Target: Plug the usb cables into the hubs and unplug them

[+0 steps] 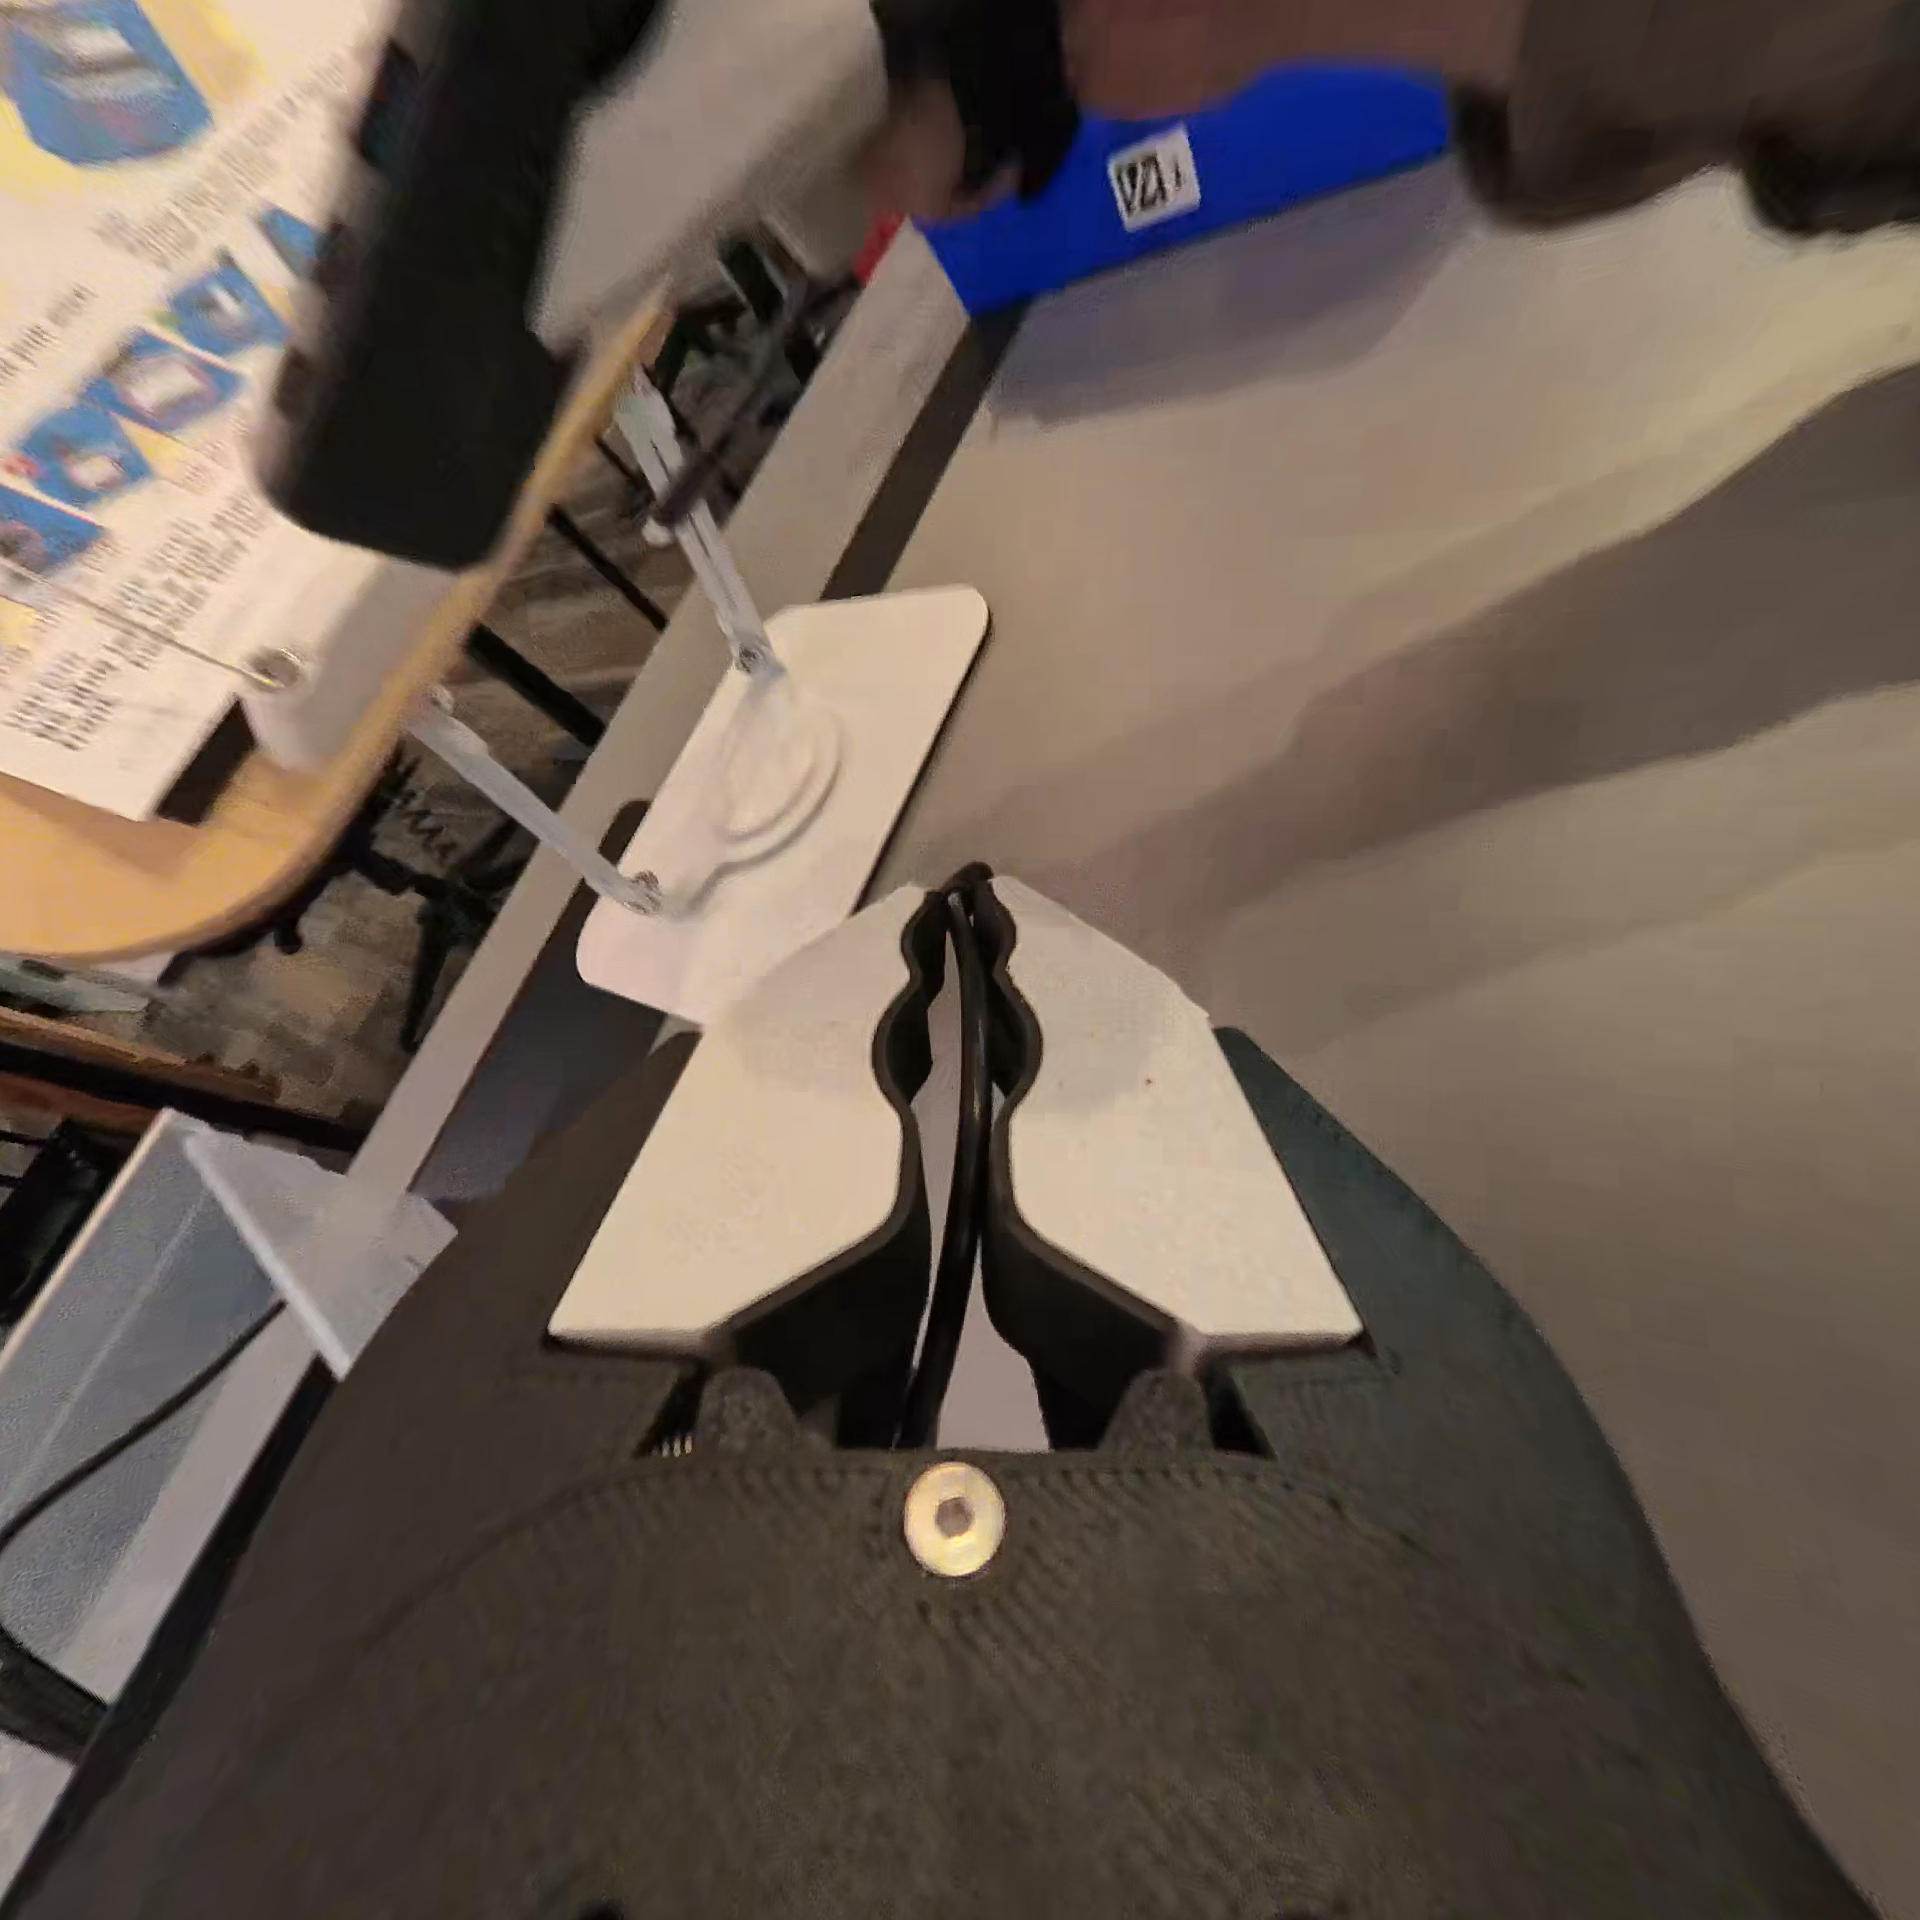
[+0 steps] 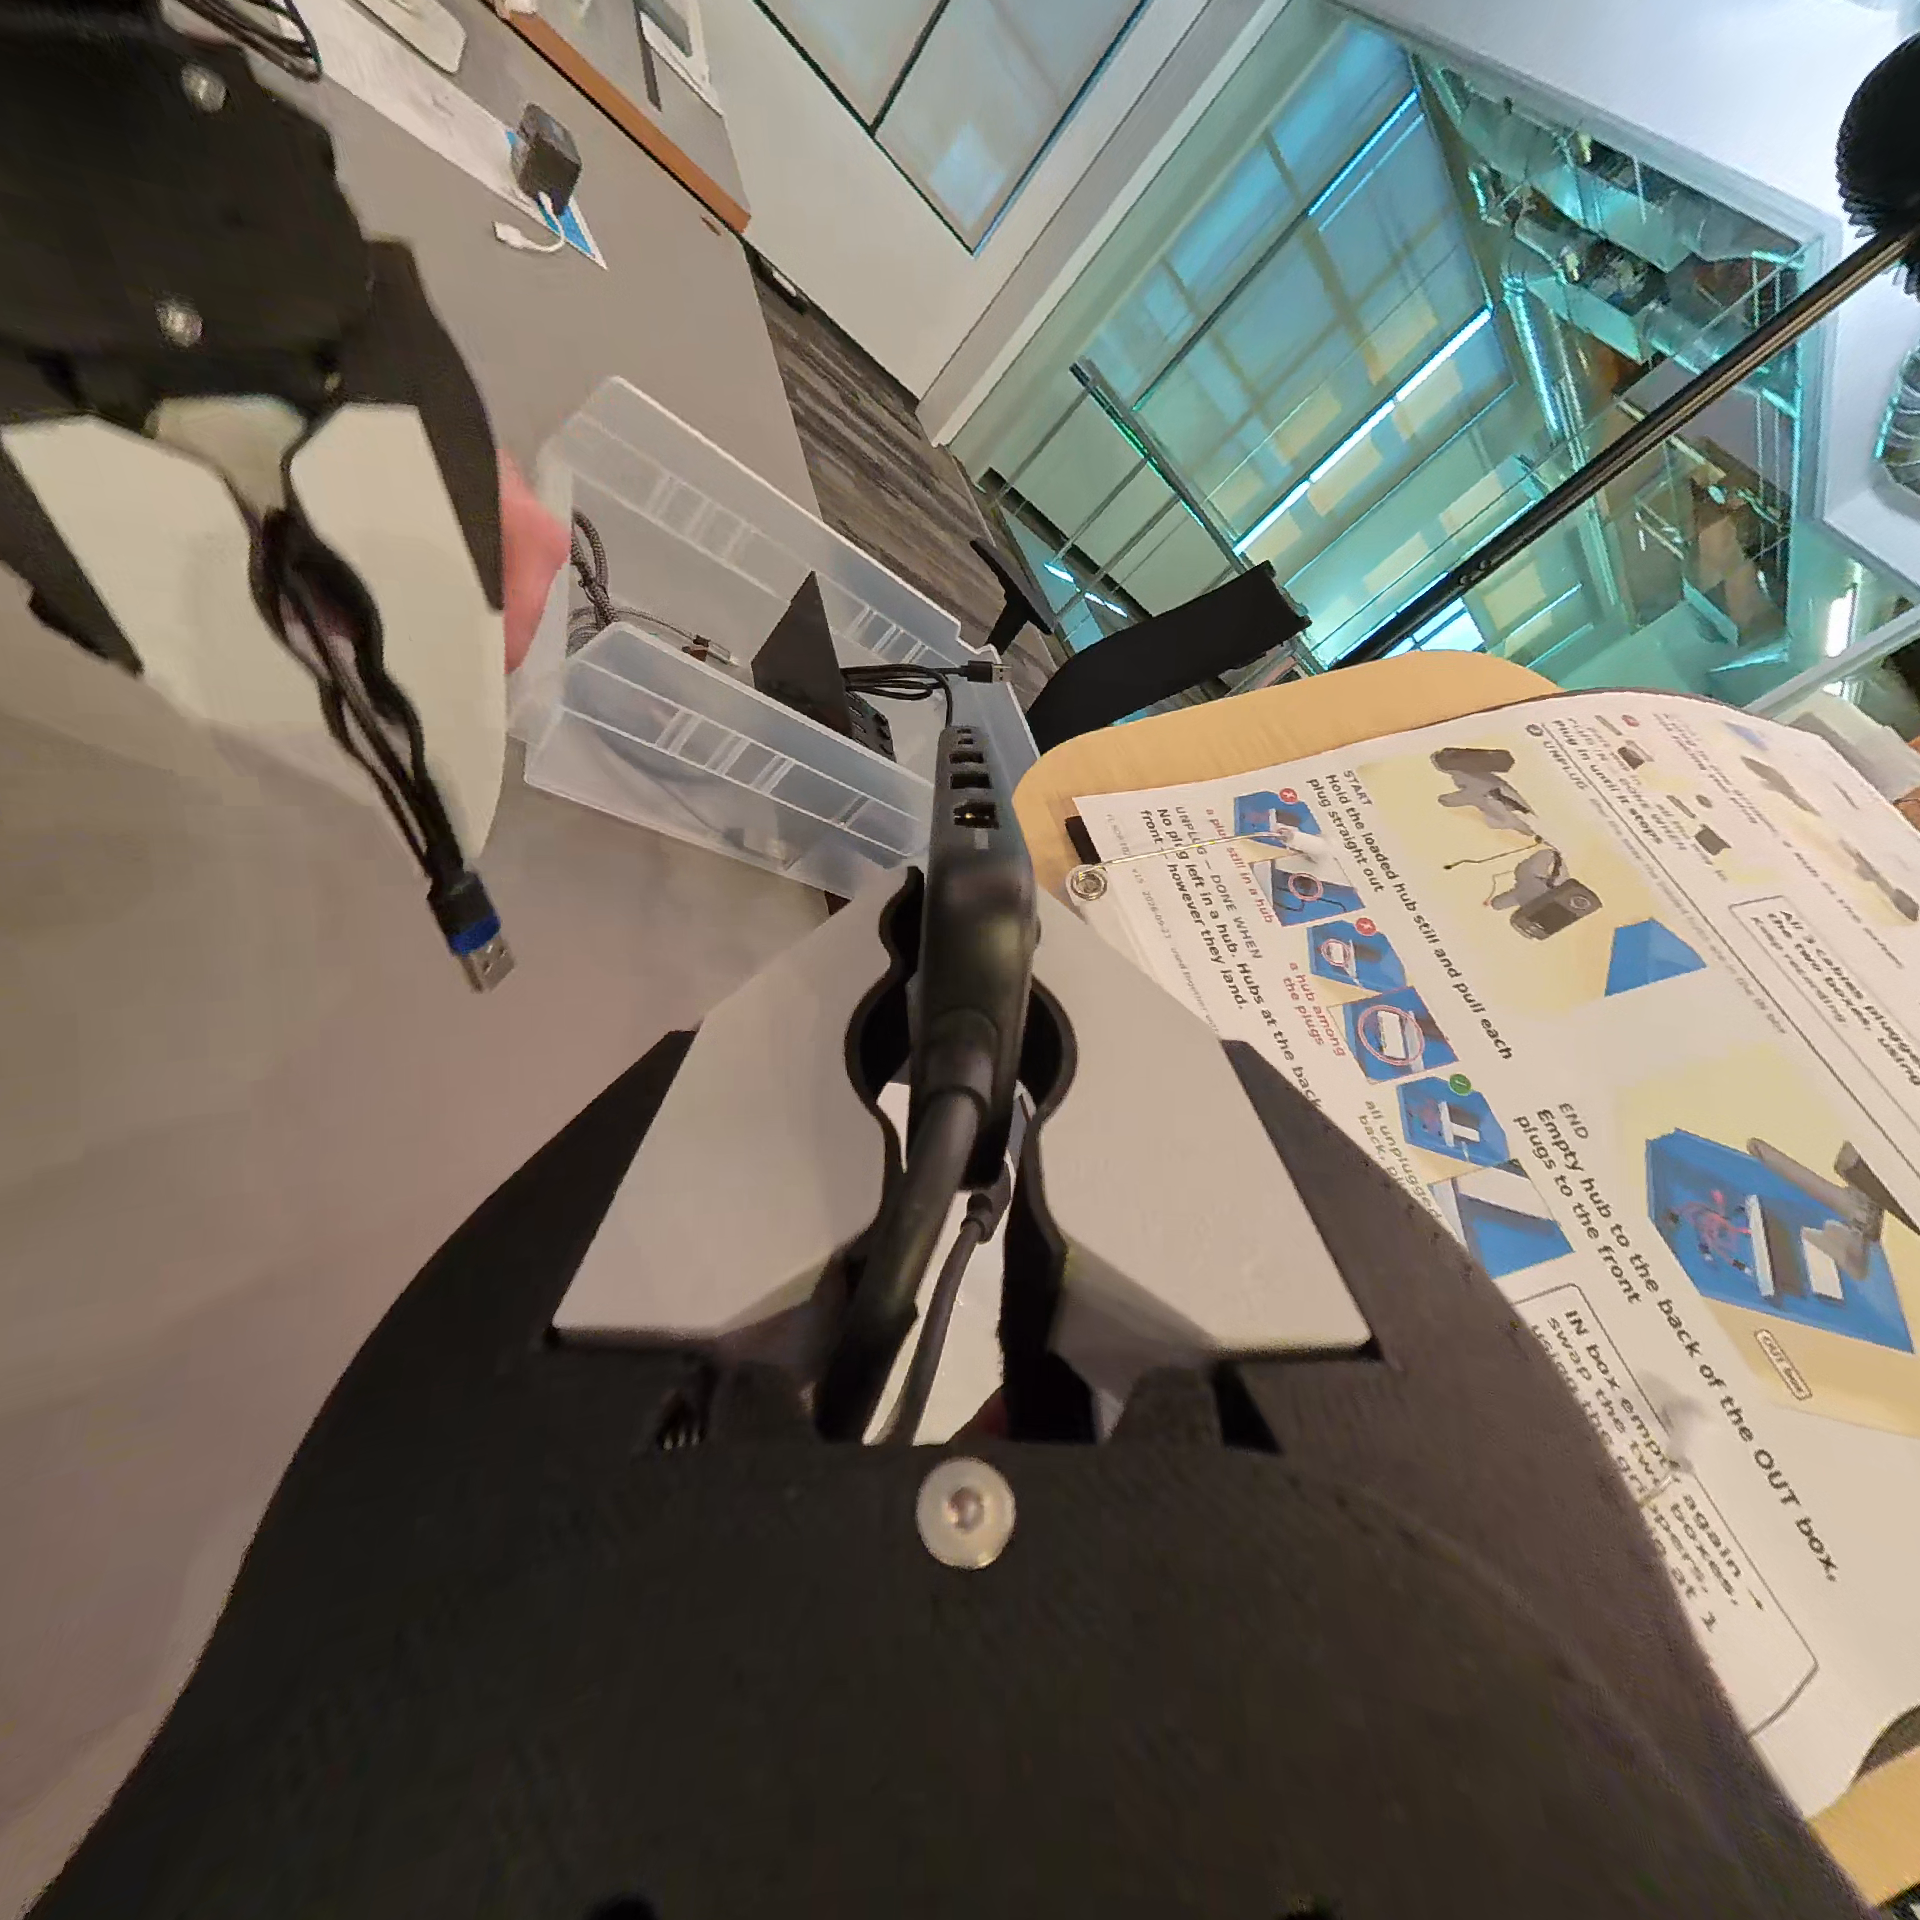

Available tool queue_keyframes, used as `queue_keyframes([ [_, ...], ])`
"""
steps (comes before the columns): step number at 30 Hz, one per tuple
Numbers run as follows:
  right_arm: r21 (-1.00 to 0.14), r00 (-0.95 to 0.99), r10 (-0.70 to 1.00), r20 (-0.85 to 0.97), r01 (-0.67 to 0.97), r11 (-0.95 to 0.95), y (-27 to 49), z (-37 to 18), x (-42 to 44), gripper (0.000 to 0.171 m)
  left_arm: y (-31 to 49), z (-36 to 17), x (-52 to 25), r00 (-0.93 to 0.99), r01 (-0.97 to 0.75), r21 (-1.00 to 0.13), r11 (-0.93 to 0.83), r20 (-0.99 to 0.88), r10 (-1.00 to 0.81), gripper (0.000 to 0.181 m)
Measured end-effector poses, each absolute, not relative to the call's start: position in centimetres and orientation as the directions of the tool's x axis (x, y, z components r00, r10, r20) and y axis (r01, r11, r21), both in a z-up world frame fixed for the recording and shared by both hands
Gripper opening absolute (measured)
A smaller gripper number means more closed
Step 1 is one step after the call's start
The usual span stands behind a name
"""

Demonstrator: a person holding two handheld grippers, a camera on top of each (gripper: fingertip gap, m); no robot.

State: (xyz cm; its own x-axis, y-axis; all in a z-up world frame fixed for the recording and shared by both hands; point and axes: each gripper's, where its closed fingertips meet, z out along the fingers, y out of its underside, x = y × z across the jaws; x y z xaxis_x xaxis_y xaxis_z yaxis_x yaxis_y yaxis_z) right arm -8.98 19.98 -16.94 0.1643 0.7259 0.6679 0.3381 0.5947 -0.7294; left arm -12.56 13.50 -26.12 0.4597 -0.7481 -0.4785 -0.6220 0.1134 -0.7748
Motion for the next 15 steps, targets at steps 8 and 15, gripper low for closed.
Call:
queue_keyframes([
  [8,-0.718,0.152,0.722,0.675,0.36,0.596,20.1,-17.7,-9.3,0.01,14.1,-34.0,-11.9,0.366,-0.754,-0.65,0.094,-0.534,-0.762,0.005],
  [15,-0.72,0.16,0.721,0.675,0.356,0.595,20.2,-17.4,-9.2,0.01,14.1,-35.4,-12.7,0.399,-0.768,-0.64,0.04,-0.526,-0.751,0.006],
])
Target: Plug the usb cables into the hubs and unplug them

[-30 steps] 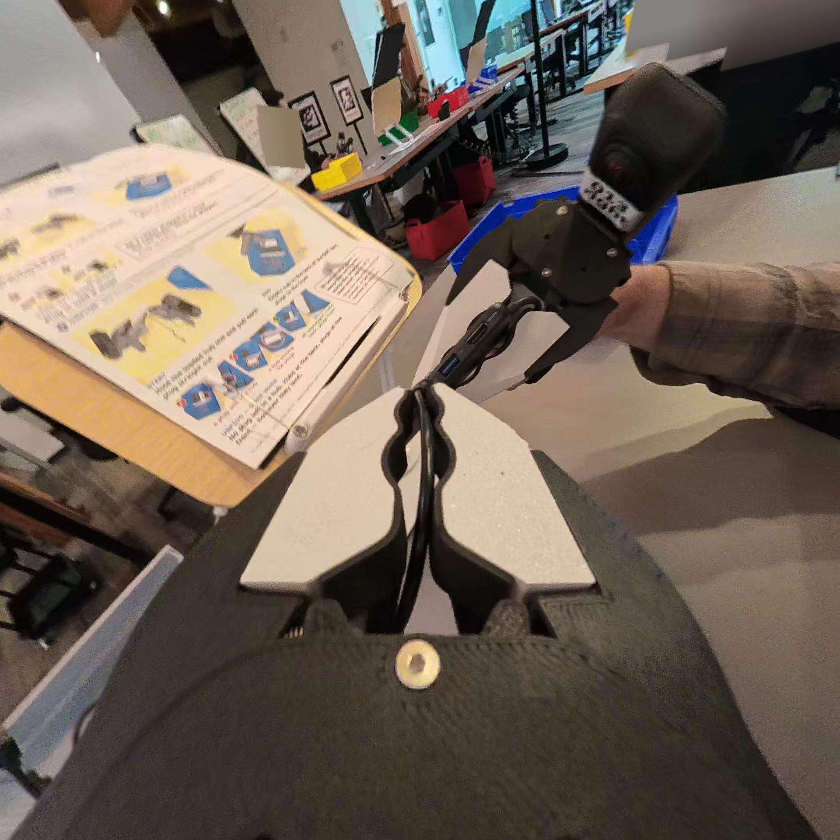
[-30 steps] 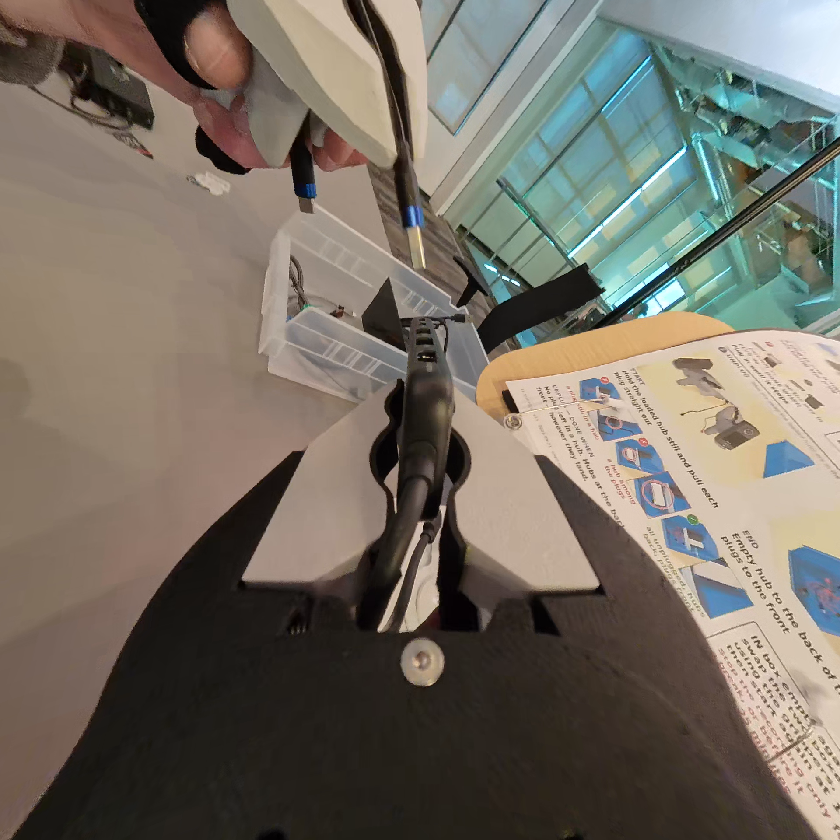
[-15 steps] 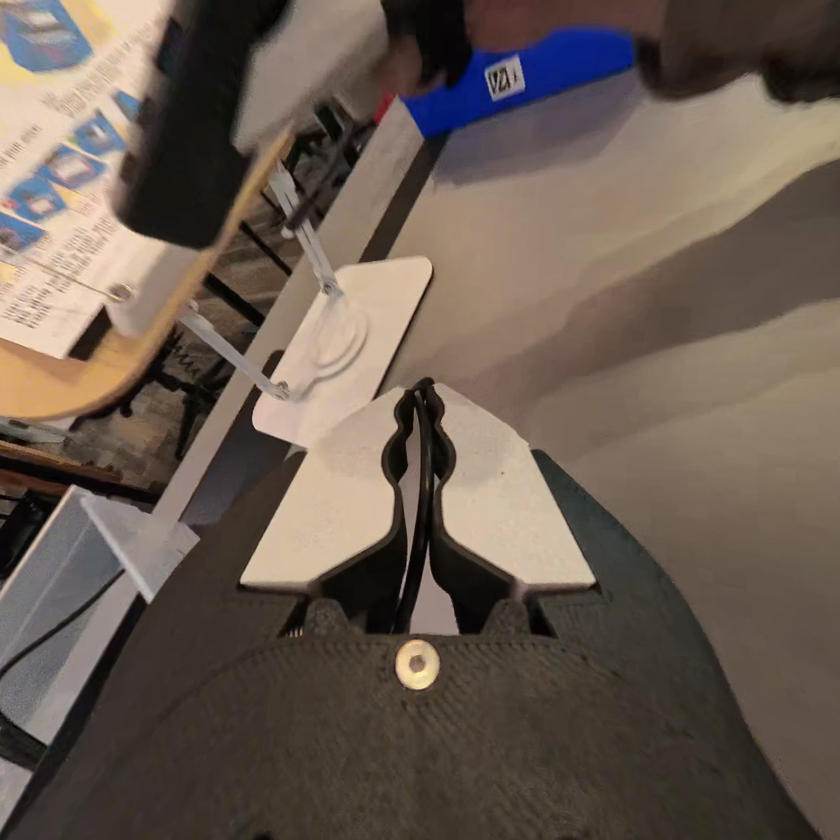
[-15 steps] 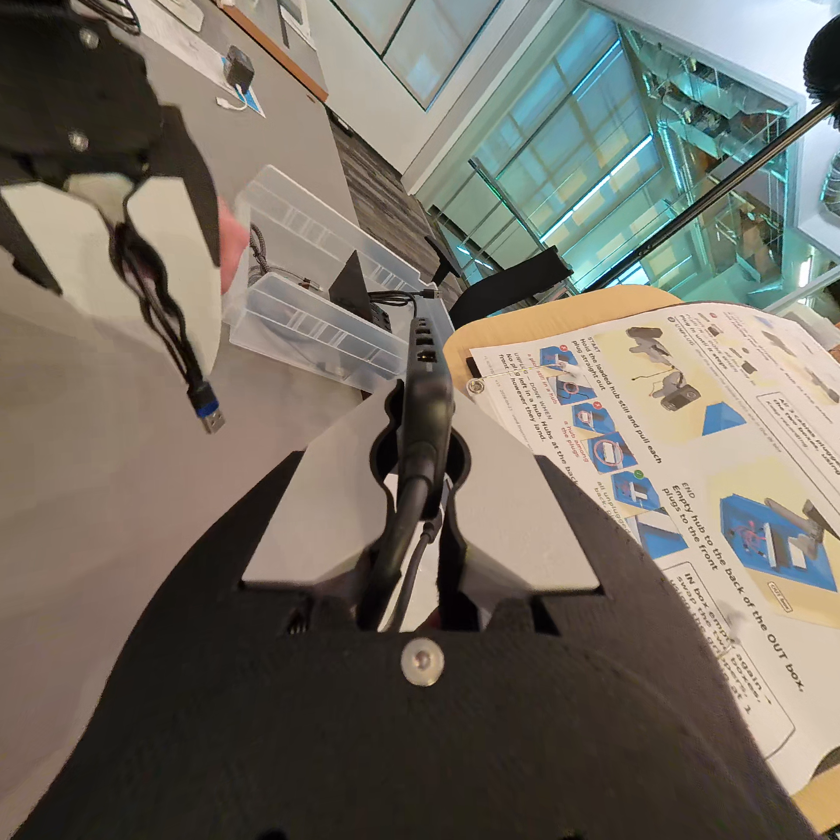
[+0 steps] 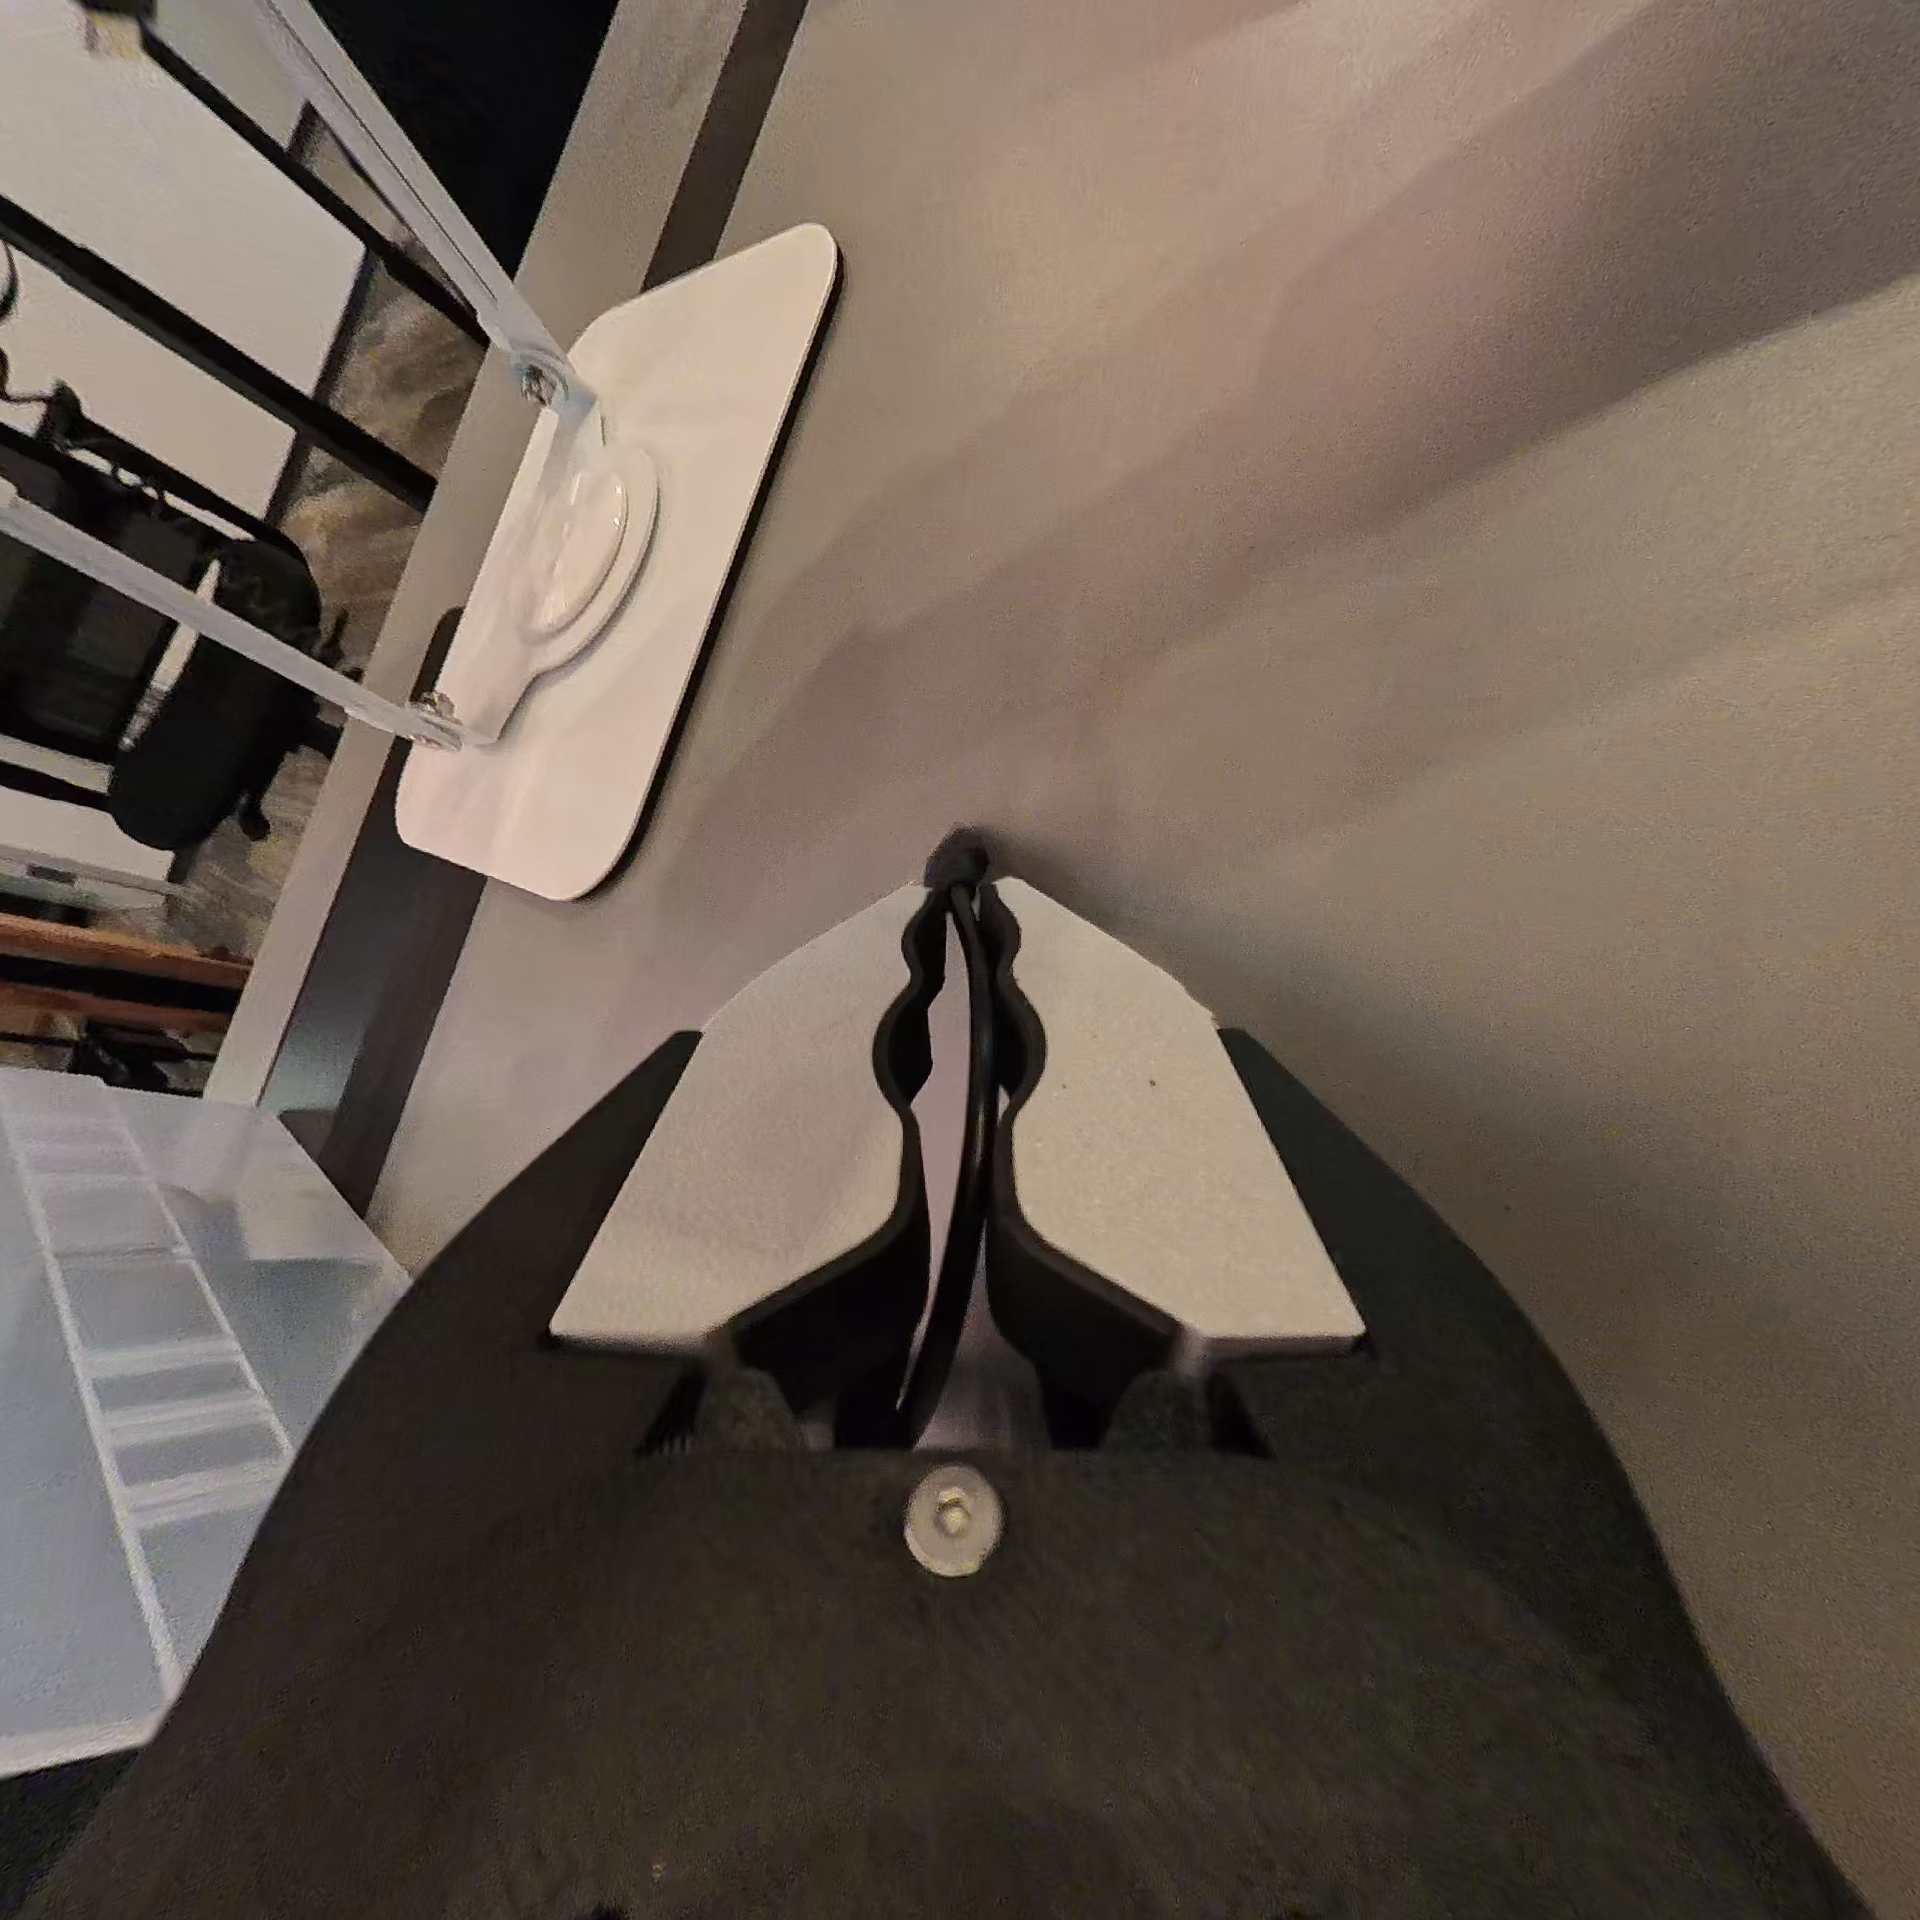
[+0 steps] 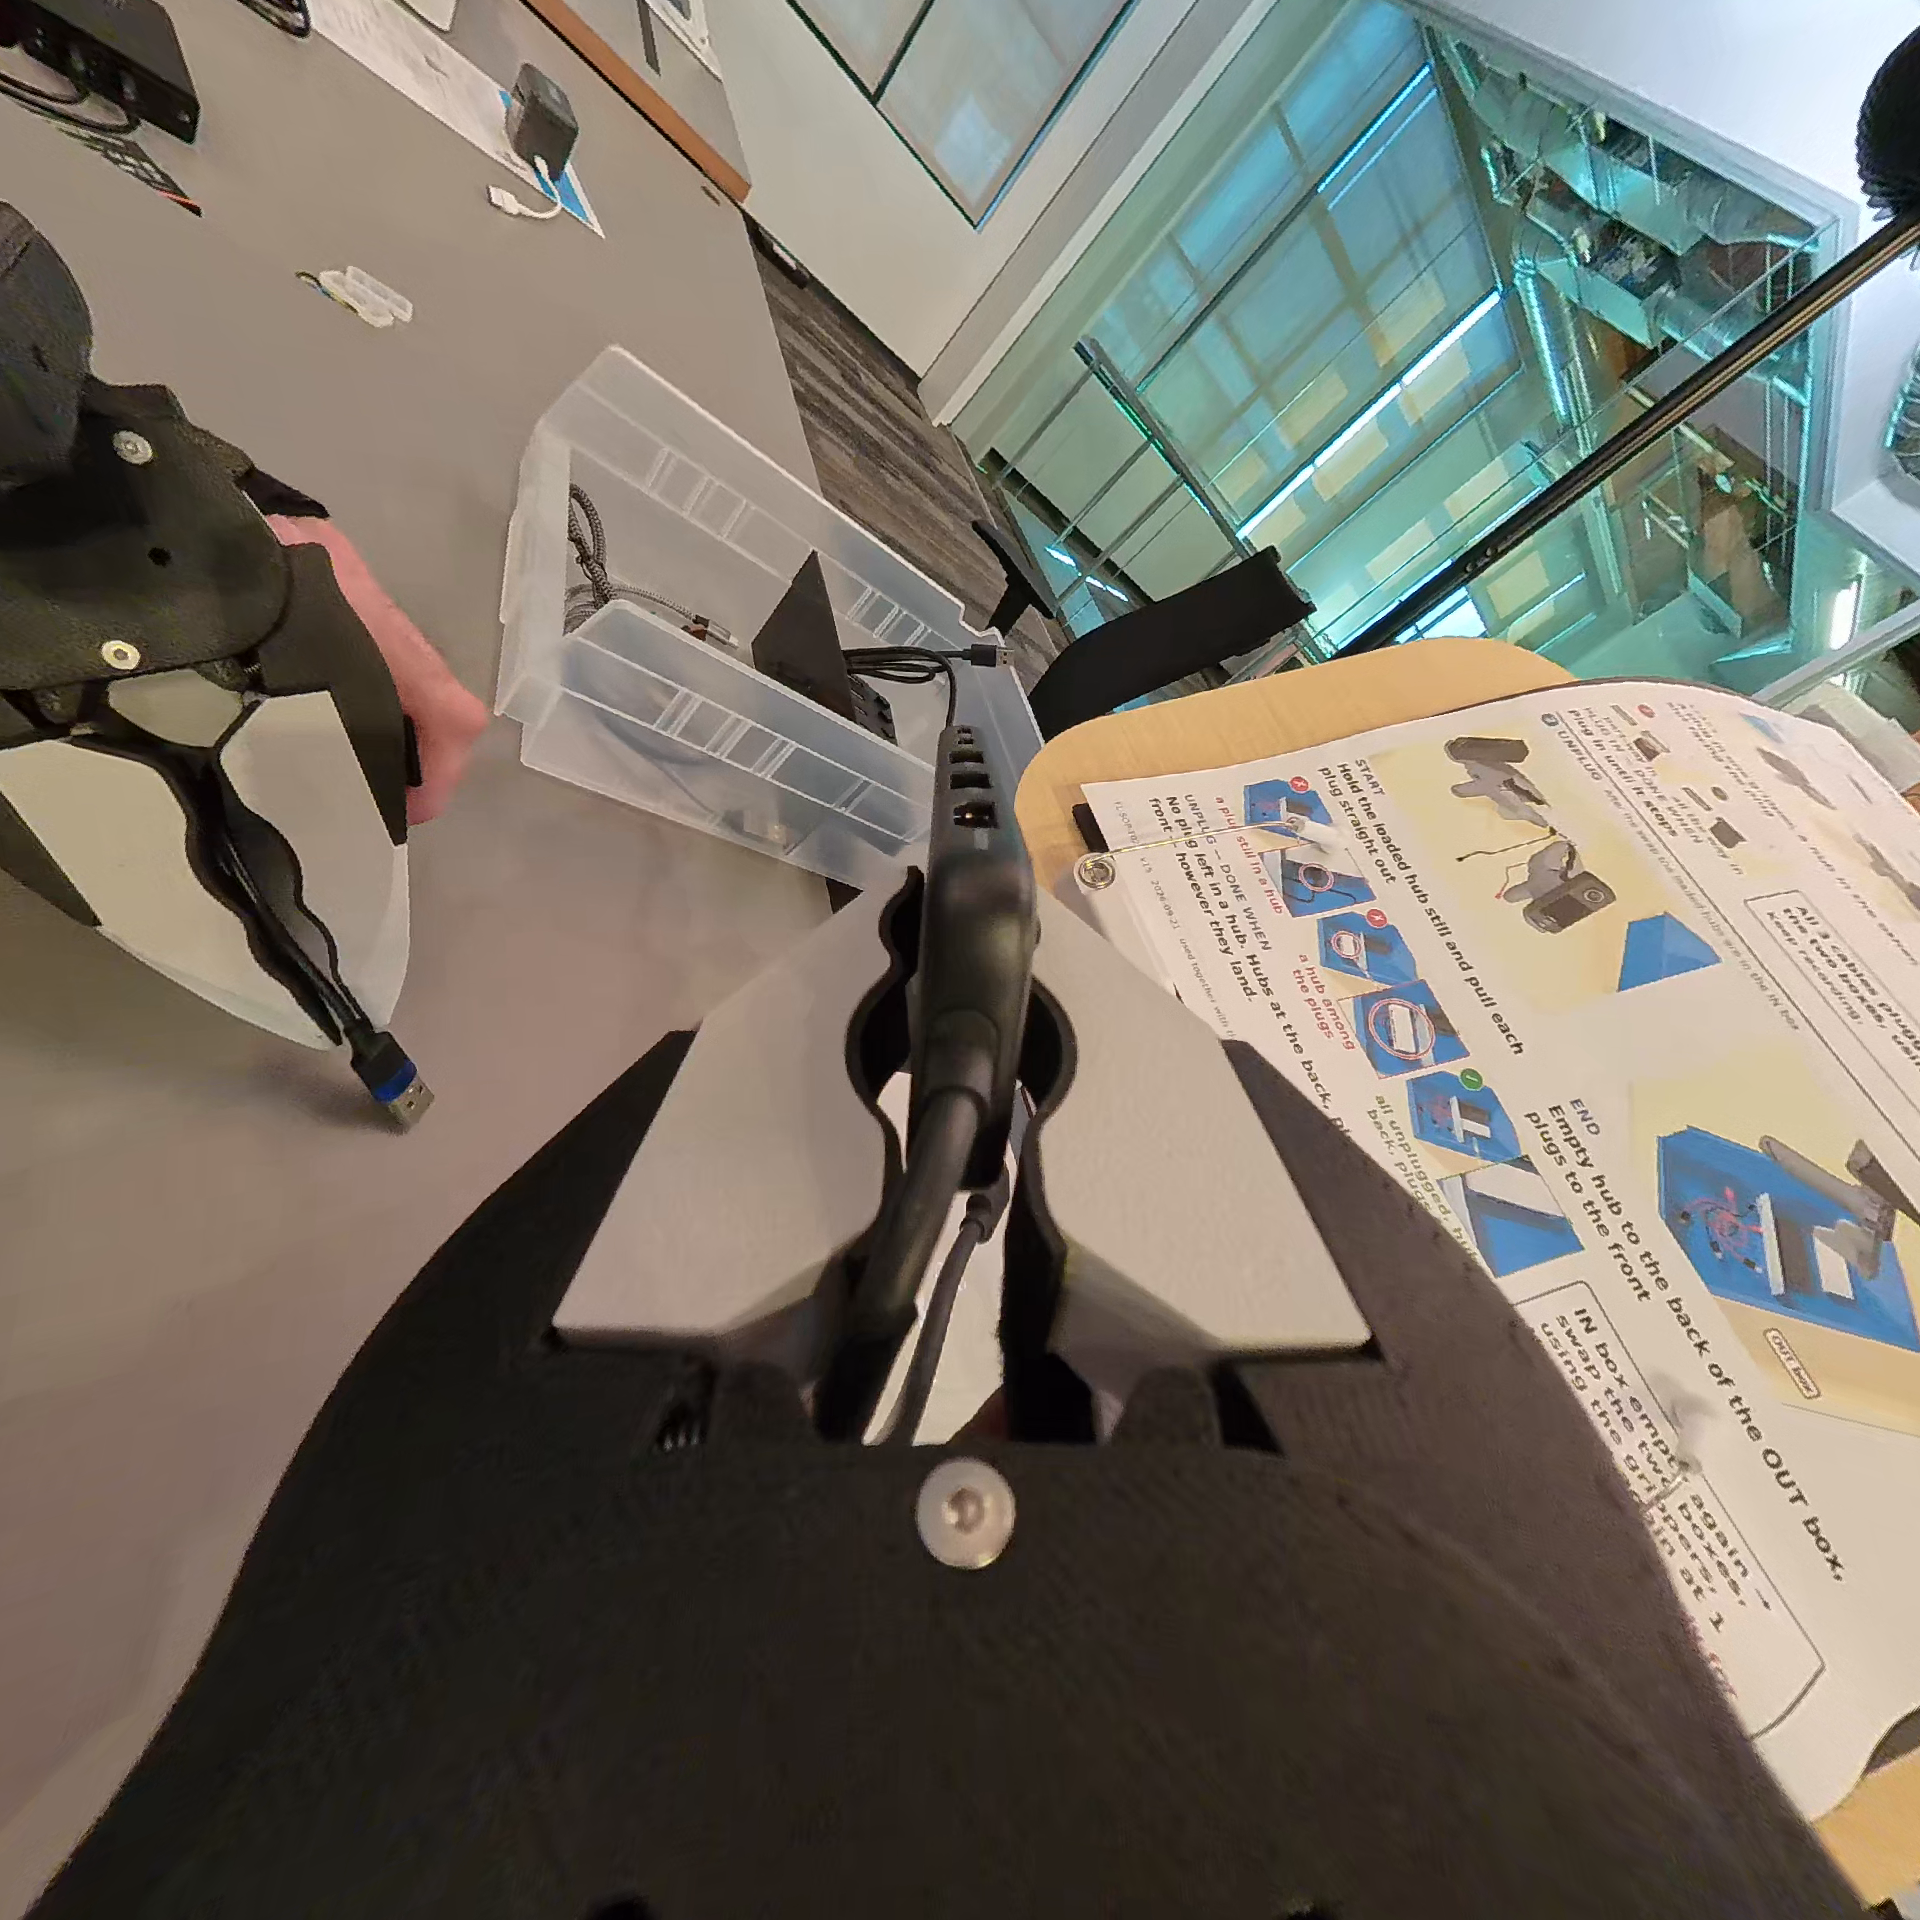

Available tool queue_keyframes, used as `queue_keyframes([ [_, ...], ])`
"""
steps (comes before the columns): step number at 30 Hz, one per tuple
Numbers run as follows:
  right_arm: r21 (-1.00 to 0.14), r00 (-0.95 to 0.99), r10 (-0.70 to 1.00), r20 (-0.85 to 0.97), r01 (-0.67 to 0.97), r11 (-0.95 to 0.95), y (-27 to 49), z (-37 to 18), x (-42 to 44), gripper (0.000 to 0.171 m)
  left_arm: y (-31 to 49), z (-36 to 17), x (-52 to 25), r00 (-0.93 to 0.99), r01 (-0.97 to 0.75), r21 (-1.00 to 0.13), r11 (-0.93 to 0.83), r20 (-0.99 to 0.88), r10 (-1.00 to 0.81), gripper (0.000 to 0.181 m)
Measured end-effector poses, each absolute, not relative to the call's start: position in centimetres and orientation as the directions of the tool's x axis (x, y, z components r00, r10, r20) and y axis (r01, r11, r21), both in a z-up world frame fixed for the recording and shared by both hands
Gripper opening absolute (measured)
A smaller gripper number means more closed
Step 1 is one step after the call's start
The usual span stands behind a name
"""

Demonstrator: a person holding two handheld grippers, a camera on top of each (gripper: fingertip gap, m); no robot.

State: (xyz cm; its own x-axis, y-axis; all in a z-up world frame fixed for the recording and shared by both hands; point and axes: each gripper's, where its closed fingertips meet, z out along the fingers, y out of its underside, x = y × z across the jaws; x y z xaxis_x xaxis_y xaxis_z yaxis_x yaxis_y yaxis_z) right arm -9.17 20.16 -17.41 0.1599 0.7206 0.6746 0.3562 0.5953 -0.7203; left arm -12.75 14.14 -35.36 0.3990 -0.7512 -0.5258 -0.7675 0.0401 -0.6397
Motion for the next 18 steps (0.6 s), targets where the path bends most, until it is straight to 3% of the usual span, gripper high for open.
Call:
queue_keyframes([
  [9,-0.729,0.182,0.72,0.669,0.351,0.588,20.6,-17.0,-8.6,0.01,13.6,-35.3,-13.3,0.5,-0.714,-0.693,-0.096,-0.41,-0.763,0.039],
  [18,-0.736,0.202,0.718,0.666,0.334,0.589,20.6,-16.2,-8.1,0.01,14.5,-35.0,-13.9,0.732,-0.567,-0.752,-0.336,-0.273,-0.624,0.031],
])
